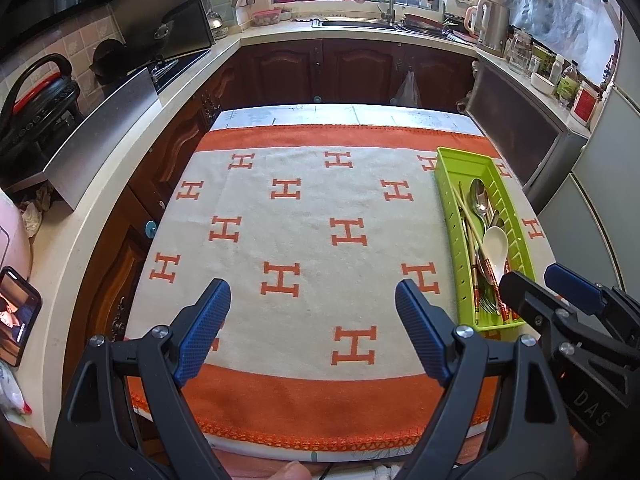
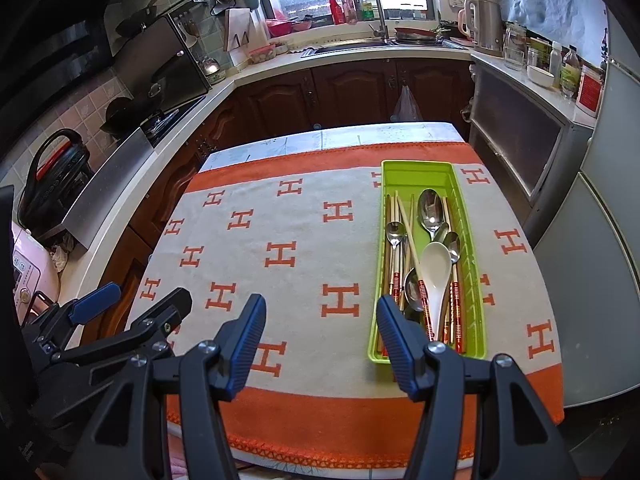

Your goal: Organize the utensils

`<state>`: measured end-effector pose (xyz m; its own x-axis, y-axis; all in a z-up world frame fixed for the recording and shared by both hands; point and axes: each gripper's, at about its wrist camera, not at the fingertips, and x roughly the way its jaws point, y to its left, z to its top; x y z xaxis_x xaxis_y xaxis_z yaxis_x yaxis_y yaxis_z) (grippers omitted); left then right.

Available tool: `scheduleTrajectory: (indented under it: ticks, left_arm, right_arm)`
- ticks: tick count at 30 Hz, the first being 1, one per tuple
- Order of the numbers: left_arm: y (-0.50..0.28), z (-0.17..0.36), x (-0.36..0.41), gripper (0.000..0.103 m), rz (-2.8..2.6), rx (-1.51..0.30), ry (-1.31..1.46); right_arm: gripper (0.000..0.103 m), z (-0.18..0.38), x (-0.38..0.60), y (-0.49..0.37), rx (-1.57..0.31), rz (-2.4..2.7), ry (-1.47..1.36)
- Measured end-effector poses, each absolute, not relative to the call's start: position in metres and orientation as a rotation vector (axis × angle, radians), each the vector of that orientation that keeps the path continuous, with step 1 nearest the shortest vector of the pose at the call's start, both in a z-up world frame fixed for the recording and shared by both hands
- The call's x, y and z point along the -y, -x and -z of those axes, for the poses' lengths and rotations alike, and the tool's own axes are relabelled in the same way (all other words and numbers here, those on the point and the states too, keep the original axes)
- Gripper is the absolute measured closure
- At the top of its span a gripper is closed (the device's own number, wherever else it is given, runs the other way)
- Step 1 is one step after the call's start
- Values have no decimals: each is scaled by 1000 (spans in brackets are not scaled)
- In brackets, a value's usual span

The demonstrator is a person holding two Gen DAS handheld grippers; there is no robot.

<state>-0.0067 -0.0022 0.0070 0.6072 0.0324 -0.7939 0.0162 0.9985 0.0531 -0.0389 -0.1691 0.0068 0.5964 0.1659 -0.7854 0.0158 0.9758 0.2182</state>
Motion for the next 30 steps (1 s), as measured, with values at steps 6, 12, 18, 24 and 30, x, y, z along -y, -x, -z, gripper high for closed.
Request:
scheduleTrajectory:
  ticks: [6,12,18,24,30]
  left_arm:
    - [6,-8,0,20,-10,-918,-54]
    - [6,-8,-1,20,-11,-919,-53]
    - [6,-8,-1,20,-10,-918,-53]
    - [4,-8,-2,20,-12,-924,-51]
    - [3,-8,-2,20,-14,-925,-51]
  right_arm:
    - [46,-7,169,39,-929,-86,-210]
    - [46,-7,169,39,-929,-85,-210]
    - [46,-7,168,38,-929,-86,-209]
    - [46,-6,167,38,-933,-87,-213]
    - [46,-6,167,37,-931,-87,-212]
